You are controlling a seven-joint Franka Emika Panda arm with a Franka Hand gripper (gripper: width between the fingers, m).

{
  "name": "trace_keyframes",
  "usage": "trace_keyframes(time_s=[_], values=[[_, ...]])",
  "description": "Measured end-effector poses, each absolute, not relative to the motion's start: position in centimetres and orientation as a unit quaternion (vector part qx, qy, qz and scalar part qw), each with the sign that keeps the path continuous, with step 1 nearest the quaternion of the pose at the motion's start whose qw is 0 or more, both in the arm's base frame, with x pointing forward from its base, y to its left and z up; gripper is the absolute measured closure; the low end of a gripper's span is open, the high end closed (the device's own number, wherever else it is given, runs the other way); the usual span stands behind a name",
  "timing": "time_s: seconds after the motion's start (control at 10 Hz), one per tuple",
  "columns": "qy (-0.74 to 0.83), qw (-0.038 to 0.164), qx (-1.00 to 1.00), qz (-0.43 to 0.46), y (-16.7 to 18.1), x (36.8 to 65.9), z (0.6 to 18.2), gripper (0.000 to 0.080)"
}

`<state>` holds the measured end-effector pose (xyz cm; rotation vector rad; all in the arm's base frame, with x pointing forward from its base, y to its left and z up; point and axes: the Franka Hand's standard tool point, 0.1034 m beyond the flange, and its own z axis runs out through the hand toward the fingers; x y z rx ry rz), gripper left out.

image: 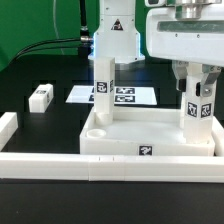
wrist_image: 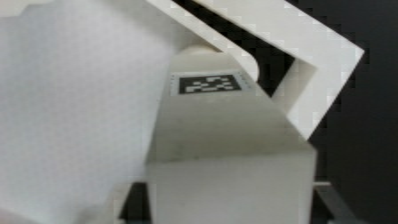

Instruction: Assemble desk

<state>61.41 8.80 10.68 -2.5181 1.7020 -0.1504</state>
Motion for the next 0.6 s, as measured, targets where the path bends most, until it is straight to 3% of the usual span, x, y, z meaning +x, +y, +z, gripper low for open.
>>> trace_keyframes(time_s=[0.2,0.6], values=[[0.592,0.051,-0.803,-0.046,8.72,61.35,10.66,0.0511],[0.772,0.080,-0.631,-0.007,9.45,60.52,10.57,0.0511]])
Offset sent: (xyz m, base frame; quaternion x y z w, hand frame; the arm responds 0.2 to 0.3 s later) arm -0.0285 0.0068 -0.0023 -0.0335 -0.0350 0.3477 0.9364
